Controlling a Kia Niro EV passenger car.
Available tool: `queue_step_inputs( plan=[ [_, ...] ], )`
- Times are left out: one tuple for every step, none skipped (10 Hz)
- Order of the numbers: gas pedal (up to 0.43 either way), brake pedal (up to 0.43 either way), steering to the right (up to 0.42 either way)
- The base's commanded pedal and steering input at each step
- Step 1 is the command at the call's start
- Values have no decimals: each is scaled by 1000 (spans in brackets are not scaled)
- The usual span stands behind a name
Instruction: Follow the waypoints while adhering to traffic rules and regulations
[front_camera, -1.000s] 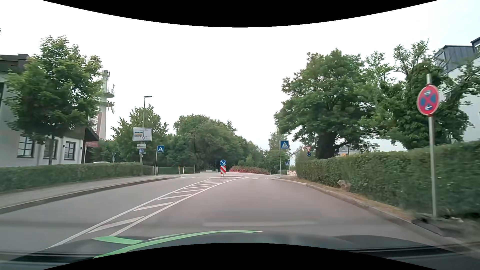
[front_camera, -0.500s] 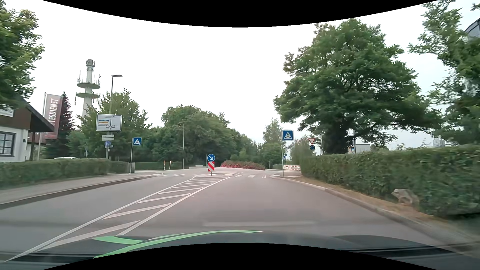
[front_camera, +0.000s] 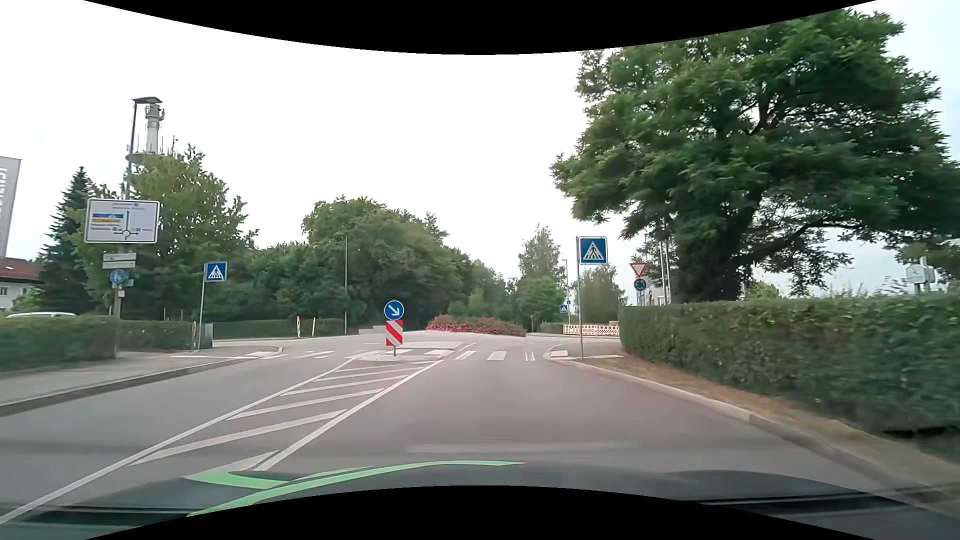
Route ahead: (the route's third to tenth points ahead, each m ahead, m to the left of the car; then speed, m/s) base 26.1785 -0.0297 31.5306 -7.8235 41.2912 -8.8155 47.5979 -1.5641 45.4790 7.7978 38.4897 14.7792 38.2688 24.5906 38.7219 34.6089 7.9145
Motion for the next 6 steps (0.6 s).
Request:
queue_step_inputs(
  plan=[
    [0, 98, 10],
    [0, 98, 9],
    [0, 98, 9],
    [0, 98, 9],
    [0, 104, 9],
    [0, 110, 9]
  ],
)
